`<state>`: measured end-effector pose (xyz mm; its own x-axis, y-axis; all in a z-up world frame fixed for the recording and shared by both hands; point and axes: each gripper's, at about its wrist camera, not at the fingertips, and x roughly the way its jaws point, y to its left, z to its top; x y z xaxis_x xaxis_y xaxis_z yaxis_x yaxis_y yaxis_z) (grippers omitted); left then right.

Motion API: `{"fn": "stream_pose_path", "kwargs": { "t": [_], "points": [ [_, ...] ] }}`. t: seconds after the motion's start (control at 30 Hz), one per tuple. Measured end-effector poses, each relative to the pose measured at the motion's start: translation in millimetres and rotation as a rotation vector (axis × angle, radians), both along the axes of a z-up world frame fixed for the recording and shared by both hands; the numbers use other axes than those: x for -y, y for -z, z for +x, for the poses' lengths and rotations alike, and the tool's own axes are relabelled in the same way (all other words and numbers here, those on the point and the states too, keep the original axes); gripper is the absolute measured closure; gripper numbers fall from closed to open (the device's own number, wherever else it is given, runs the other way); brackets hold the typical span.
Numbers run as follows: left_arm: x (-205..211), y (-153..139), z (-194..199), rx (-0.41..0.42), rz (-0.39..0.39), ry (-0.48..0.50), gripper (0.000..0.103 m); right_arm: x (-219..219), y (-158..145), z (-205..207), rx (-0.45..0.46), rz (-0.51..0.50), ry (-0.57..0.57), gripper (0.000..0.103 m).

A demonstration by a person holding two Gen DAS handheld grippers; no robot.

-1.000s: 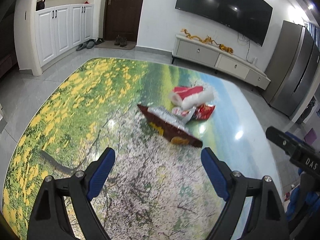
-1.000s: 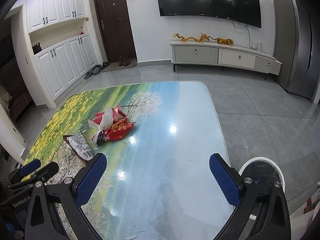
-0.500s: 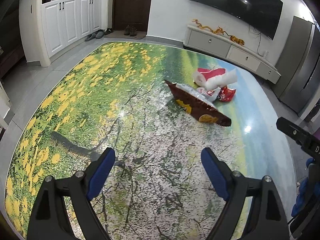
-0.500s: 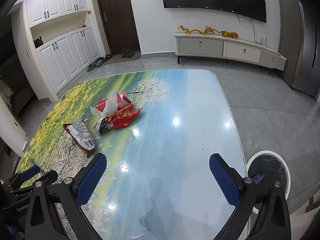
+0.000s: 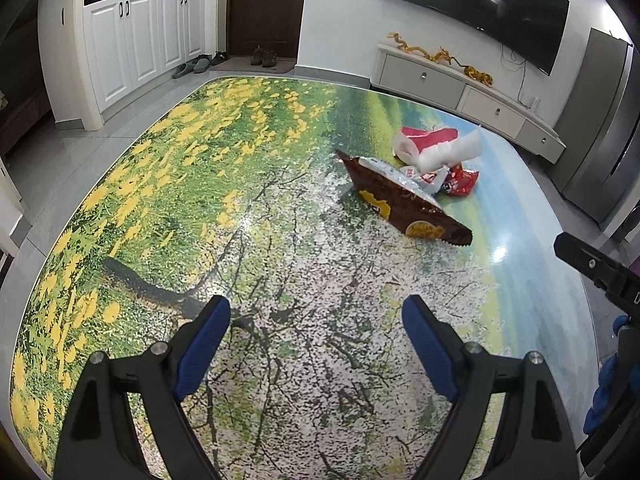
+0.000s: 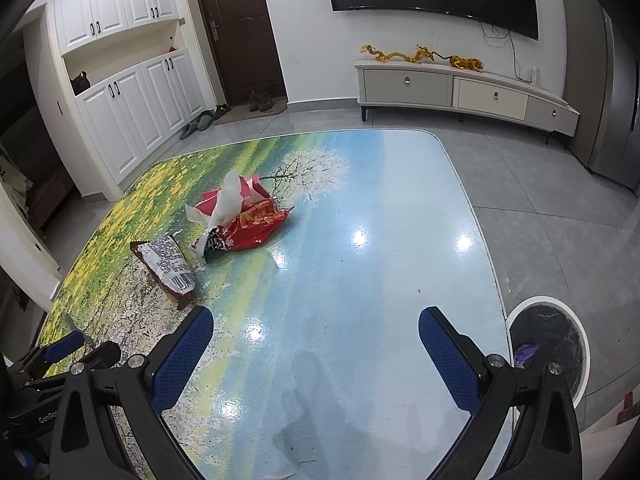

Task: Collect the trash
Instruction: 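Lower both tools toward the brown chocolate wrapper and red chip bag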

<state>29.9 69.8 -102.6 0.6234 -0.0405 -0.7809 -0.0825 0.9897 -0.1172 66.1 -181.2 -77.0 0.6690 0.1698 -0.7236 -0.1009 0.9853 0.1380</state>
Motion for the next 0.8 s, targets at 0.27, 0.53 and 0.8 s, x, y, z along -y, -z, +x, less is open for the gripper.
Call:
{"fn": "stream_pose_path", "kwargs": {
  "t": [0.27, 0.53, 0.8],
  "points": [
    [1, 2, 4, -0.008, 0.004, 0.001, 0.016, 1, 5, 4, -0.009, 0.007, -0.001, 0.0],
    [-2, 1, 13, -0.013, -0.034, 0.017, 0.016, -5, 5, 15, -0.02, 0.02, -0.039, 0.007],
    [-3, -13, 42, 0.001, -0.194, 0.084, 0.016, -14, 7, 50, -0.044, 0.098, -0.112, 0.021]
  ]
}}
